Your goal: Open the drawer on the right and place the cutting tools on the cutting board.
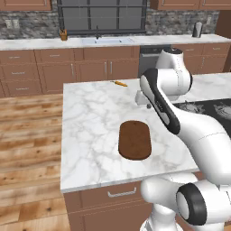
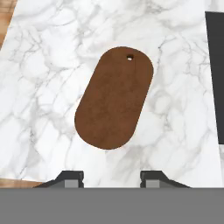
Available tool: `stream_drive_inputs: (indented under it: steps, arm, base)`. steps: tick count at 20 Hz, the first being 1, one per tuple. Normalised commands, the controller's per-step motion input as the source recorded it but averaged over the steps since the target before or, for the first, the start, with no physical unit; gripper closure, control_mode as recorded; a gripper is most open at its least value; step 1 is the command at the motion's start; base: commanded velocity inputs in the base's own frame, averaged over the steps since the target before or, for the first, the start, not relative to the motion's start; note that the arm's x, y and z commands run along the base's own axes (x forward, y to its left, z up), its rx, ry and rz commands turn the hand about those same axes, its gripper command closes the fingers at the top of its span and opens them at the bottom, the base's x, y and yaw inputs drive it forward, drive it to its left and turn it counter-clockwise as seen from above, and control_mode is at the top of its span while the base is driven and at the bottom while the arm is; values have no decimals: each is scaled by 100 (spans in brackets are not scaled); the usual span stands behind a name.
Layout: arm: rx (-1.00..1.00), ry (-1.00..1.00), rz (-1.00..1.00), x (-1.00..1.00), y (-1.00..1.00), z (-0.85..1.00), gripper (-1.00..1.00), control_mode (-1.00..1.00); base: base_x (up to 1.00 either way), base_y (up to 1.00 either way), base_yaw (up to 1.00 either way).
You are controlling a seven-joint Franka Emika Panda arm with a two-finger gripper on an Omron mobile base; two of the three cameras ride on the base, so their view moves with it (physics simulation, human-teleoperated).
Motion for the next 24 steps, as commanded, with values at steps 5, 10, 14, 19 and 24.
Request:
stream_drive_inputs:
  steps: [5, 10, 14, 19, 24]
  arm:
    - [12, -9, -4, -21, -58, 0, -100, -100]
    - [33, -8, -12, -39, -100, 0, -100, -100]
    - [39, -6, -15, -48, -100, -4, -100, -100]
    - [40, -11, -16, -55, -98, -22, -100, -100]
    - [33, -25, -19, -74, -72, -46, -100, -100]
  base:
    - [0, 0, 0]
    - [0, 0, 0]
    - [0, 0, 0]
    - [0, 0, 0]
    - [0, 0, 0]
